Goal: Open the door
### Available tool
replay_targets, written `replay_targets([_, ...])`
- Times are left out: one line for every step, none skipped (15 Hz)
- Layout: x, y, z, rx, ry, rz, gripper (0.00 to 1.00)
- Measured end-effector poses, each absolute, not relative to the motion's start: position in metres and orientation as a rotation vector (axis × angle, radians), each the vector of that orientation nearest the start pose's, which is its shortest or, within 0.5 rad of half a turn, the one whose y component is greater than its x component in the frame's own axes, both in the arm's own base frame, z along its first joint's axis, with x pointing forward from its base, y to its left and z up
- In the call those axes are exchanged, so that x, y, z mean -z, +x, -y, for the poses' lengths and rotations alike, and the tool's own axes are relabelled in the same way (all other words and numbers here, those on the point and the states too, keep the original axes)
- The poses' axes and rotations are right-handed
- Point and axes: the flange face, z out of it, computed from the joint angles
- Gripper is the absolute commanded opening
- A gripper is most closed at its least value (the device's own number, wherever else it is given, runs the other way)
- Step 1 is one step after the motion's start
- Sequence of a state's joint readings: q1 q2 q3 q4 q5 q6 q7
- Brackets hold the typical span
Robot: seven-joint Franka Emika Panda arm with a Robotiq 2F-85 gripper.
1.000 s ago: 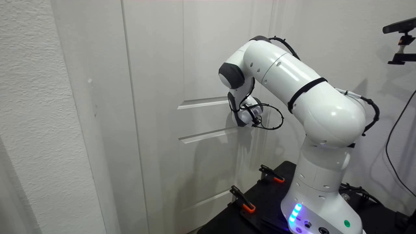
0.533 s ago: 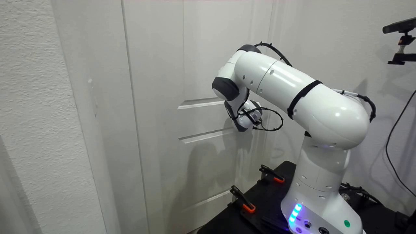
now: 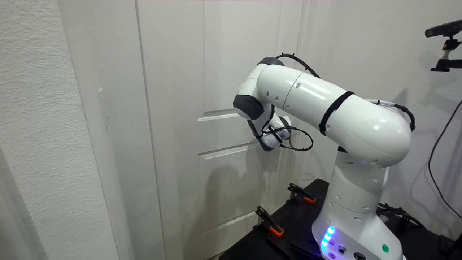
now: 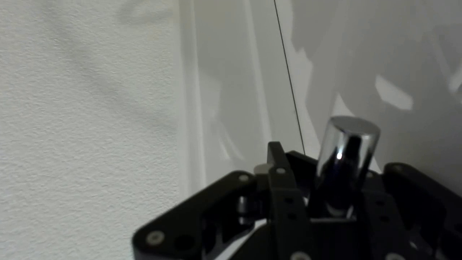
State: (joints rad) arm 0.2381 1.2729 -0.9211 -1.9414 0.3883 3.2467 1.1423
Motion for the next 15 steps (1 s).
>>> replay_targets([-0.106,0.492,0.39,-0.952,1.694,1.711,0.01])
replay_targets([-0.106,0.492,0.39,-0.964,1.684,1.718,0.01])
replay_targets([-0.105,0.491,0.389,-0.977,1.676,1.724,0.01])
replay_targets([-0.104,0.491,0.389,-0.992,1.668,1.727,0.01])
replay_targets([-0.104,0.49,0.389,-1.008,1.664,1.725,0.01])
replay_targets([-0.103,0.491,0.388,-1.025,1.658,1.725,0.01])
replay_targets([-0.102,0.491,0.388,-1.044,1.652,1.725,0.01])
replay_targets([-0.101,0.492,0.388,-1.063,1.645,1.726,0.01])
replay_targets([-0.099,0.493,0.388,-1.077,1.639,1.729,0.01])
replay_targets([-0.098,0.495,0.389,-1.09,1.633,1.734,0.01])
replay_targets([-0.098,0.497,0.389,-1.102,1.626,1.74,0.01])
replay_targets([-0.097,0.499,0.389,-1.113,1.619,1.746,0.01])
replay_targets([-0.095,0.501,0.389,-1.125,1.614,1.752,0.01])
replay_targets([-0.094,0.504,0.389,-1.135,1.61,1.756,0.01])
replay_targets([-0.093,0.507,0.389,-1.145,1.609,1.758,0.01])
